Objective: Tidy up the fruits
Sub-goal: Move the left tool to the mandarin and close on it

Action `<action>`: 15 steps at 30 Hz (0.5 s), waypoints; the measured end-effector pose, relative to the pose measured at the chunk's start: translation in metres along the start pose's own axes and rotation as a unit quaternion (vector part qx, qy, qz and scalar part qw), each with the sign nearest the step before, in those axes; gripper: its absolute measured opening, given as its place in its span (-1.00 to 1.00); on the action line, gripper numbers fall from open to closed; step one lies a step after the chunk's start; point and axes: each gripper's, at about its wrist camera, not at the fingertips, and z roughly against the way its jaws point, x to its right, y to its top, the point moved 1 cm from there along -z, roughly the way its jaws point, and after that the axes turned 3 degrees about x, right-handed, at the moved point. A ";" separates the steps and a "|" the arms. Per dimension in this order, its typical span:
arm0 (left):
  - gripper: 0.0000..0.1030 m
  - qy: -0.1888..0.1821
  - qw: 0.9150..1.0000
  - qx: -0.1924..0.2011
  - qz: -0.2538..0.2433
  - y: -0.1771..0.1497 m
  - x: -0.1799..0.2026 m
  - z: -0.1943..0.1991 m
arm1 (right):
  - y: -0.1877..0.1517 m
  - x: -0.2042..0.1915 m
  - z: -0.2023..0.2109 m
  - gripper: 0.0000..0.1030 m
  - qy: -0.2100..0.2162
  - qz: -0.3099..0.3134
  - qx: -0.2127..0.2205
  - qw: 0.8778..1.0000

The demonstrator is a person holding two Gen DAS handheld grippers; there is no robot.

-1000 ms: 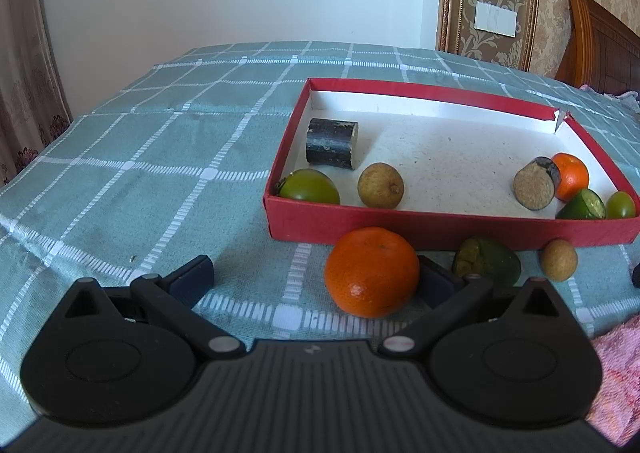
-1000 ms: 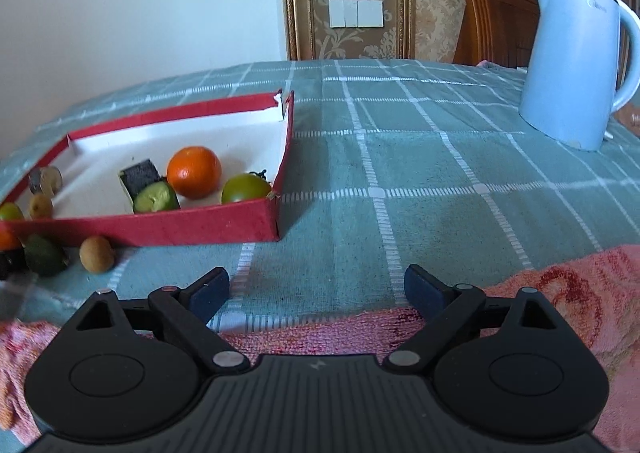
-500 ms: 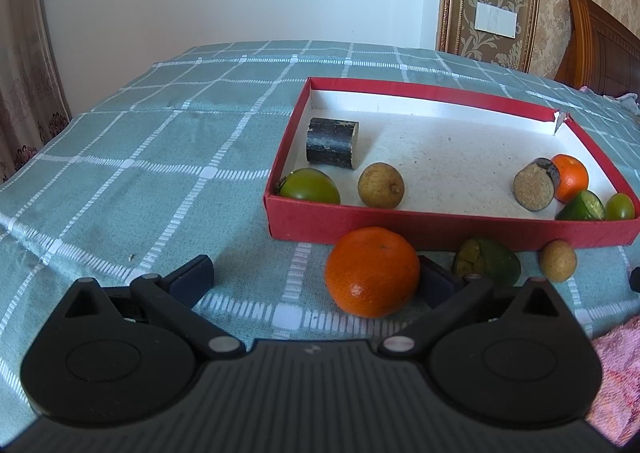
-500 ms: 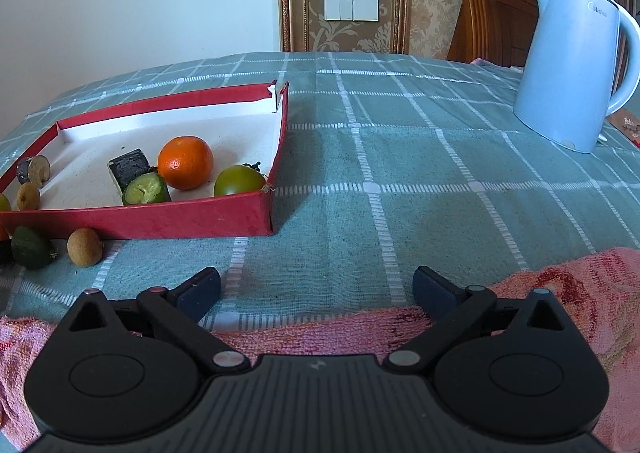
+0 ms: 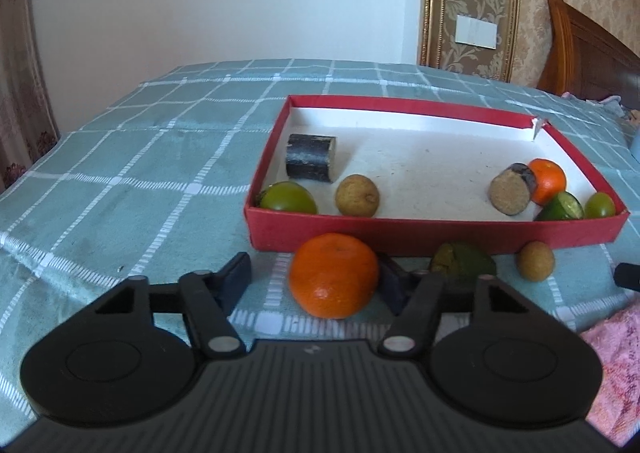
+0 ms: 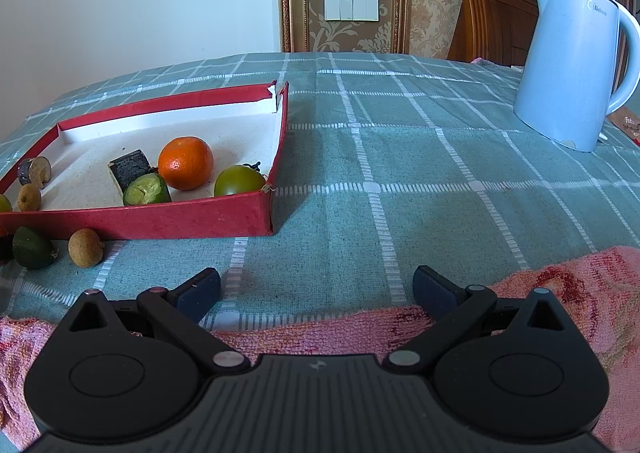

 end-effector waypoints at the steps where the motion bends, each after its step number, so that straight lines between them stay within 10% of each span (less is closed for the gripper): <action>1: 0.11 -0.003 1.000 0.001 -0.001 0.000 0.001 0.000 | 0.000 0.000 0.000 1.00 0.000 0.000 0.000 1.000; 15: -0.23 -0.029 1.000 0.006 0.006 -0.001 0.002 0.004 | 0.001 0.000 0.000 1.00 0.002 -0.003 0.001 1.000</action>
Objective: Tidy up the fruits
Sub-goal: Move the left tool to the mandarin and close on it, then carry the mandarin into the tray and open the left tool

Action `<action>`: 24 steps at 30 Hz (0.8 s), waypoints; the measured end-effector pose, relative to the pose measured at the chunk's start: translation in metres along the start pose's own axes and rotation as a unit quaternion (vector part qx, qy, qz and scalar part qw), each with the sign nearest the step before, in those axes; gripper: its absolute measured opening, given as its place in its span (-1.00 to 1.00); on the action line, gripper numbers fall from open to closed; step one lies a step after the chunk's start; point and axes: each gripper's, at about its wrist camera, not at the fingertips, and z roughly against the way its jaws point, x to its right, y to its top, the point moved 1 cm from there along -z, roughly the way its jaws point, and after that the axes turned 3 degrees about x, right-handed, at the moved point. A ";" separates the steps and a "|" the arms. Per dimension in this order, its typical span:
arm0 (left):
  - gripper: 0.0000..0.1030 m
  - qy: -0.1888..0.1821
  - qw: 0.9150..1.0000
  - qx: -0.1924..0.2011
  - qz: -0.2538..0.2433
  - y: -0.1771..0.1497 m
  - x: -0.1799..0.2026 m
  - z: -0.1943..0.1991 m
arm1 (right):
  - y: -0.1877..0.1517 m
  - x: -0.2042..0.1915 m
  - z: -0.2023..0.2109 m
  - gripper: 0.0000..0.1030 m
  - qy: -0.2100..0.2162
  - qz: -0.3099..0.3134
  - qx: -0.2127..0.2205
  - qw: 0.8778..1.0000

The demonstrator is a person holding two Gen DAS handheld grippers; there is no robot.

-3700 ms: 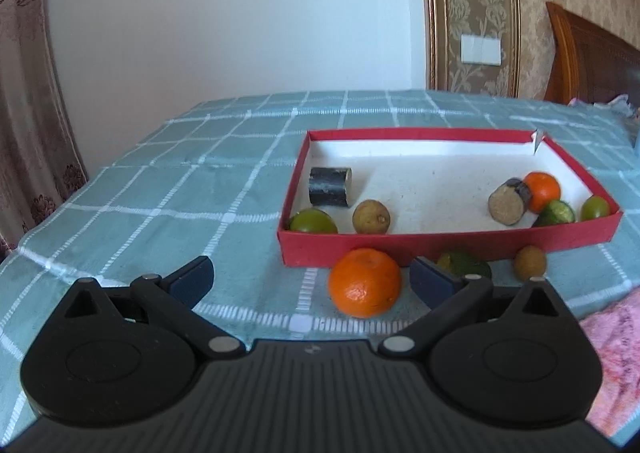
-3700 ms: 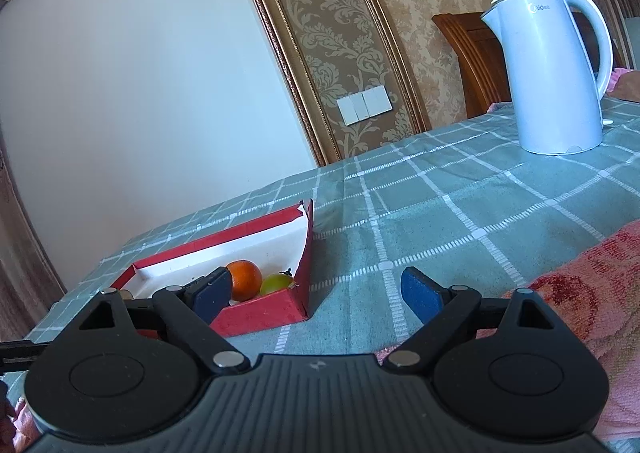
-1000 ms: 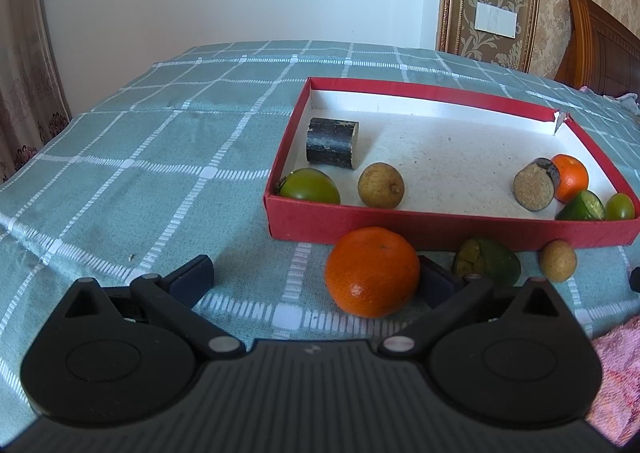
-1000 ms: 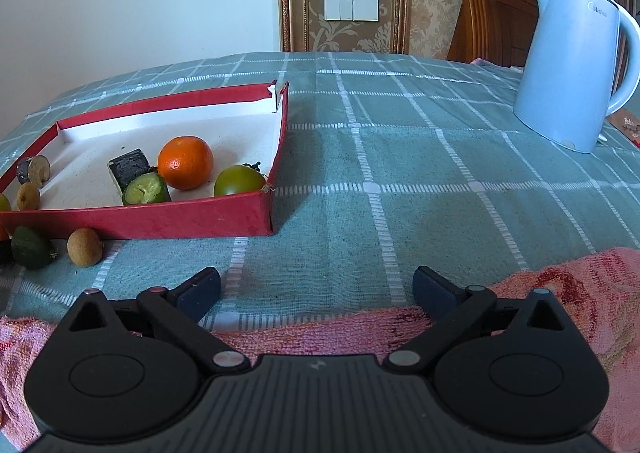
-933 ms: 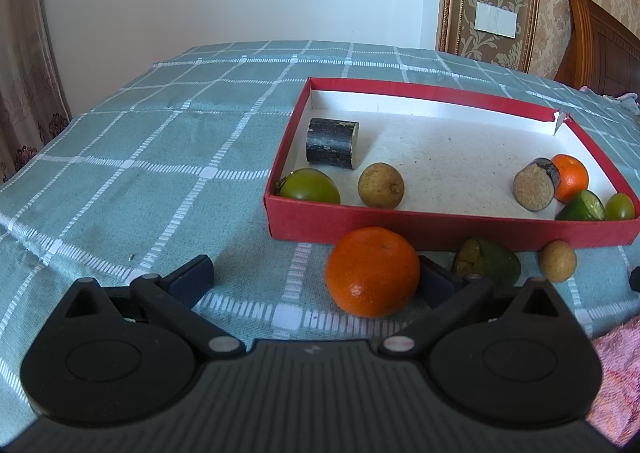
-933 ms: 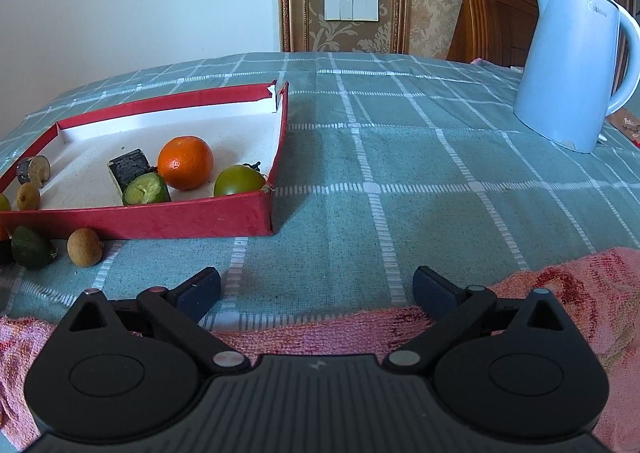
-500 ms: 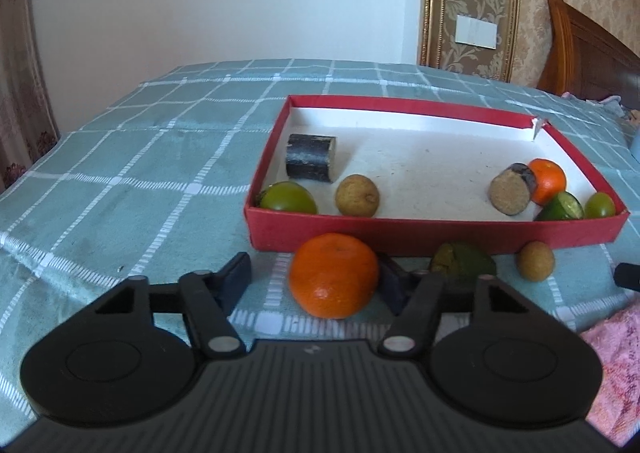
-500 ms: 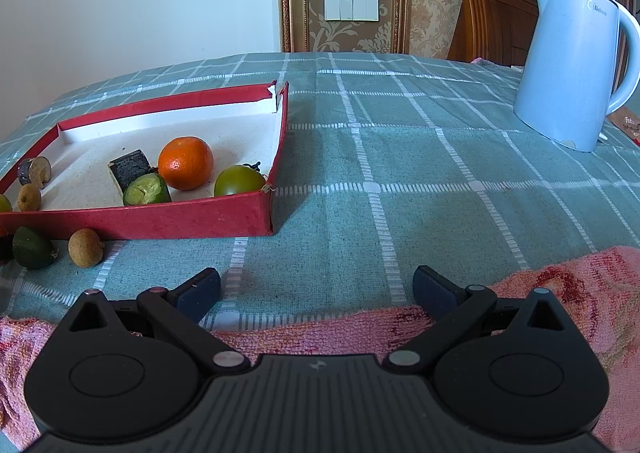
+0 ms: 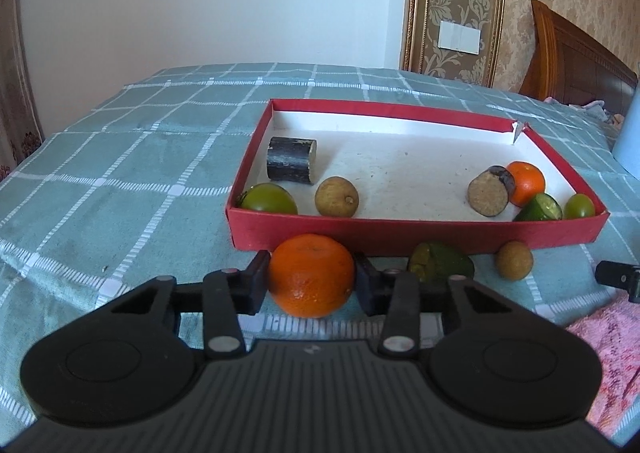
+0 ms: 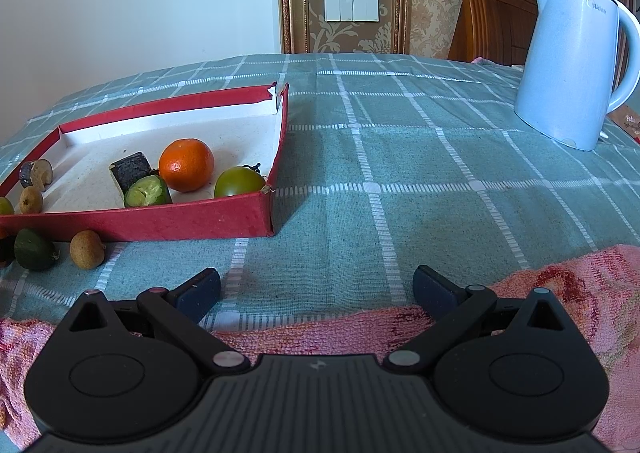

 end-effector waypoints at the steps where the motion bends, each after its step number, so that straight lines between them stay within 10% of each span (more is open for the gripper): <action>1: -0.23 -0.002 1.000 0.000 0.002 0.000 -0.002 0.000 | 0.000 0.000 0.000 1.00 0.000 0.000 0.000 1.000; 24: -0.25 -0.020 0.996 0.078 -0.028 0.057 0.019 0.004 | 0.001 0.010 0.003 1.00 0.032 -0.028 0.013 0.999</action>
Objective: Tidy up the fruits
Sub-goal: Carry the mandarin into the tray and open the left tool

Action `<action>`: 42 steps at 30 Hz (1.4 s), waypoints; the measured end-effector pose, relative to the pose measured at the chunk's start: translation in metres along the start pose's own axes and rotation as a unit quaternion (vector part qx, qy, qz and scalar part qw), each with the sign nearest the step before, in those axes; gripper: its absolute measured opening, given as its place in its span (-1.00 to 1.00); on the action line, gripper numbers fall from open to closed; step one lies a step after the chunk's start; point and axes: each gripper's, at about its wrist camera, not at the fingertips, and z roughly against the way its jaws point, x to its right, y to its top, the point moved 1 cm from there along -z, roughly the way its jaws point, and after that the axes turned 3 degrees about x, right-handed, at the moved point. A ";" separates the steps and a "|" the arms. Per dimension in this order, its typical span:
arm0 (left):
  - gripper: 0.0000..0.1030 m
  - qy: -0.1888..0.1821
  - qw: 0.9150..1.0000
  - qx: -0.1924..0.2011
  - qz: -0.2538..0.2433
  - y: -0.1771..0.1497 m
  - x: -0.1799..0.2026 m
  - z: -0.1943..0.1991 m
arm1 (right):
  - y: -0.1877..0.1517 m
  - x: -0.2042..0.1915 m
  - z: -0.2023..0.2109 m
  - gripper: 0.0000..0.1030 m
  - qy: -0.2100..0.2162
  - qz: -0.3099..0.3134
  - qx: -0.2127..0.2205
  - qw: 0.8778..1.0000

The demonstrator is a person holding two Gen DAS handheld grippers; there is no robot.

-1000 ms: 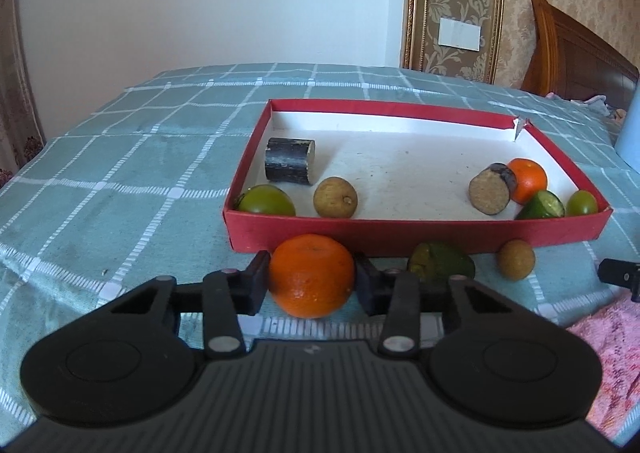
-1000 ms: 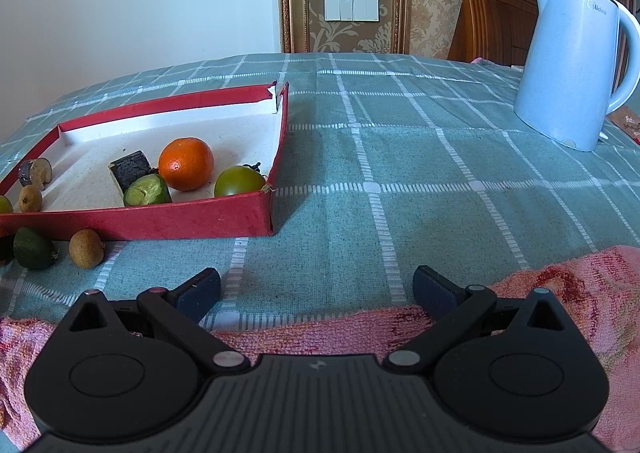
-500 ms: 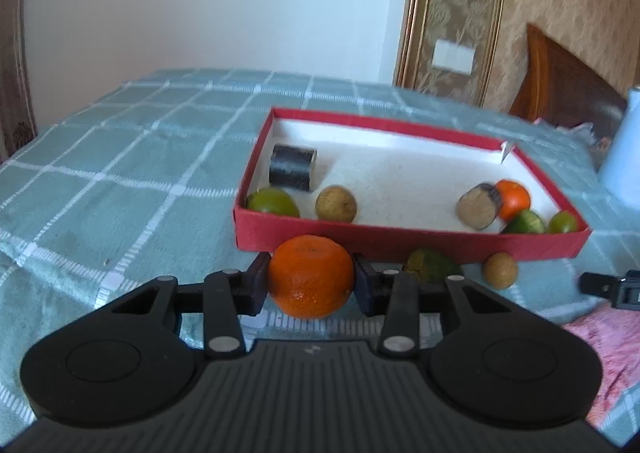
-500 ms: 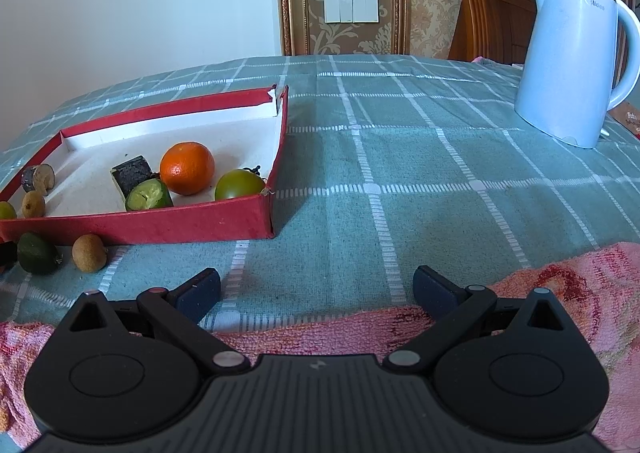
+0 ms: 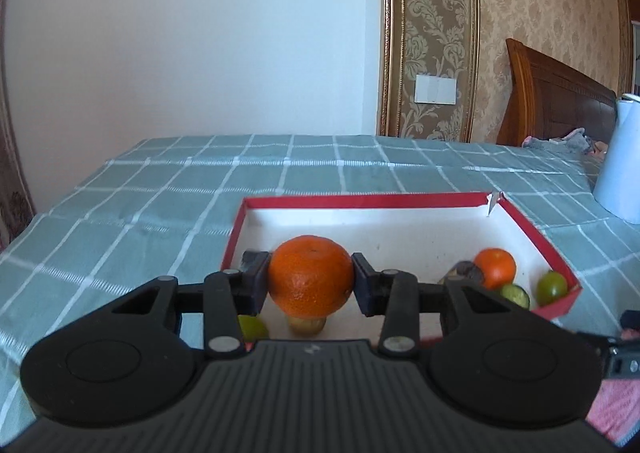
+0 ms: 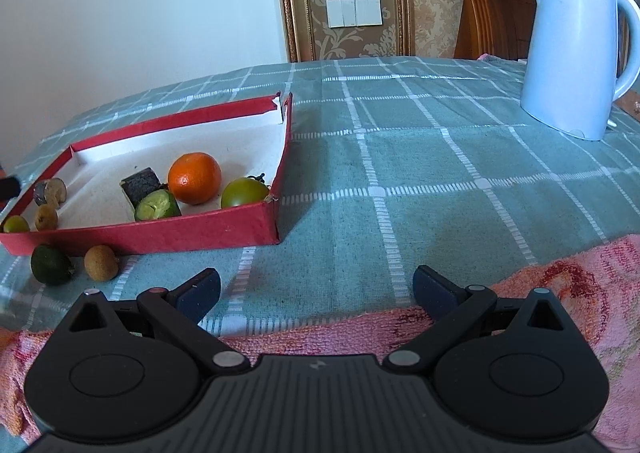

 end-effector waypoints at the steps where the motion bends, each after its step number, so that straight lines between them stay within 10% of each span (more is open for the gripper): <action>1: -0.25 0.000 1.000 -0.002 -0.005 0.001 0.004 -0.005 | 0.000 0.001 0.000 1.00 0.002 -0.002 0.001 1.000; 19: -0.20 0.034 0.995 -0.084 -0.032 -0.011 0.036 -0.080 | -0.001 0.012 0.005 1.00 0.028 -0.034 0.013 0.999; 21: 0.46 0.040 0.995 -0.079 -0.034 -0.010 0.036 -0.076 | 0.000 0.013 0.005 1.00 0.030 -0.035 0.014 0.999; 23: 0.65 0.047 0.996 -0.062 -0.039 -0.009 0.036 -0.068 | -0.001 0.013 0.005 1.00 0.031 -0.035 0.014 0.999; 42: 1.00 0.061 0.996 -0.059 0.007 -0.024 -0.012 0.019 | -0.001 0.001 0.001 1.00 0.006 -0.003 0.002 1.000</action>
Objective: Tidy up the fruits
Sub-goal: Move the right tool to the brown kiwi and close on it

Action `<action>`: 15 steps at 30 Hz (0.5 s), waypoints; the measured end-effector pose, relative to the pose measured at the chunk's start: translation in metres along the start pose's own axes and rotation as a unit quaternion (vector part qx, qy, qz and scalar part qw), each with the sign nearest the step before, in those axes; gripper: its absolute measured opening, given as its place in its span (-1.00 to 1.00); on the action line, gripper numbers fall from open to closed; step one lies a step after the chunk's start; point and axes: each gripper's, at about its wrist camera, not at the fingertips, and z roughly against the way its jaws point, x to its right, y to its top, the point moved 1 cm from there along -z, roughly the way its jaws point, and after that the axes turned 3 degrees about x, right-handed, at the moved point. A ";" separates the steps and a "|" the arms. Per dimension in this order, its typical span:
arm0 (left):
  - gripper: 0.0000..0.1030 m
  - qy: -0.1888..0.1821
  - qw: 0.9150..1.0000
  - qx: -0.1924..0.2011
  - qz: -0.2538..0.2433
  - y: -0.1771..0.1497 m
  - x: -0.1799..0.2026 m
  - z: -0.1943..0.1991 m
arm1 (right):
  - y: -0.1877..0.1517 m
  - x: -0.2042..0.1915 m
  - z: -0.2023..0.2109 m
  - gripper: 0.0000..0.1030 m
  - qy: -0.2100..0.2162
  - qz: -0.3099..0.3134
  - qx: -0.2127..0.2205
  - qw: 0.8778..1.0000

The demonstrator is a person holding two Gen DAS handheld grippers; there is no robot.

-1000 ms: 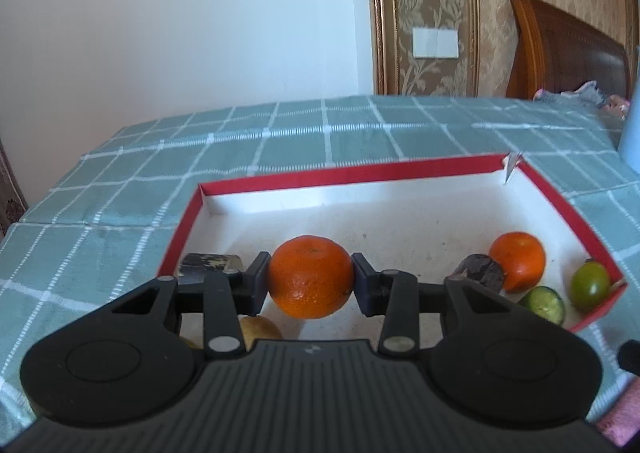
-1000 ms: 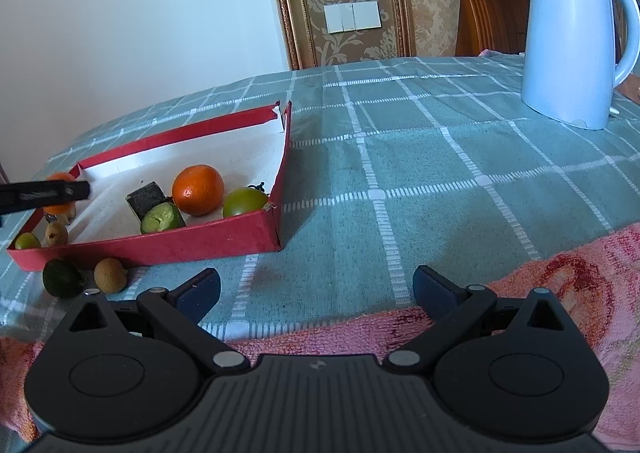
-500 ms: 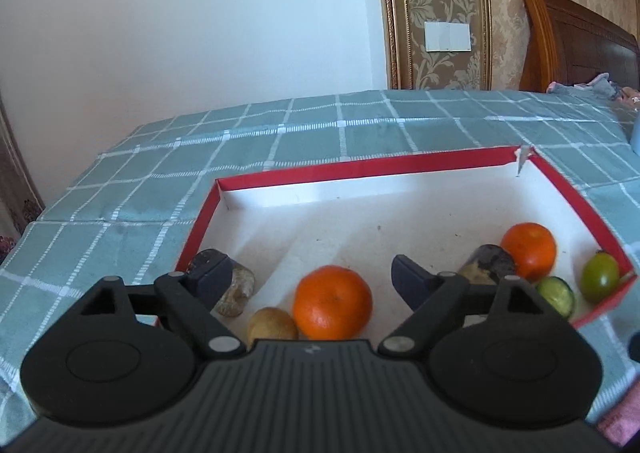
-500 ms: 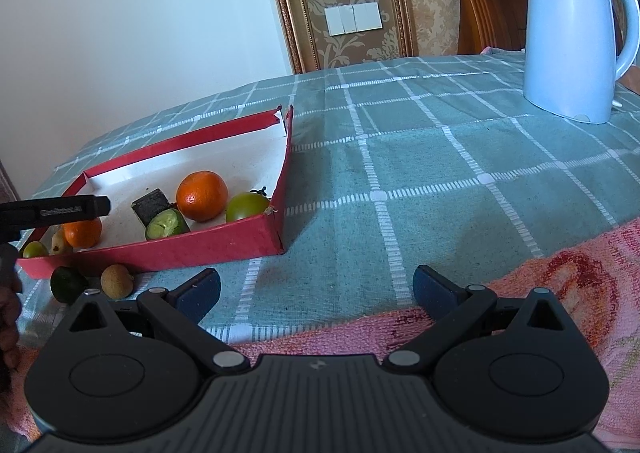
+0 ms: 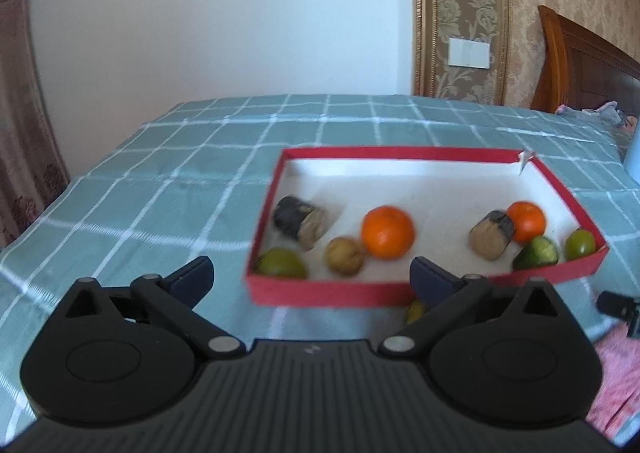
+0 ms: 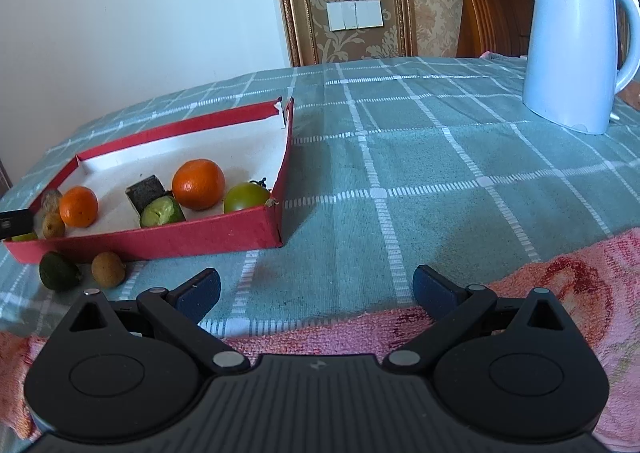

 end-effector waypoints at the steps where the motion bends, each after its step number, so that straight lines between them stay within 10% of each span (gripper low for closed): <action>1: 1.00 0.004 1.000 -0.003 0.004 -0.003 -0.005 0.001 | 0.000 -0.001 -0.001 1.00 -0.003 0.004 -0.002 1.000; 15: 1.00 0.029 0.997 -0.034 0.057 -0.039 -0.055 -0.006 | -0.003 -0.024 0.022 1.00 0.001 0.058 0.063 0.996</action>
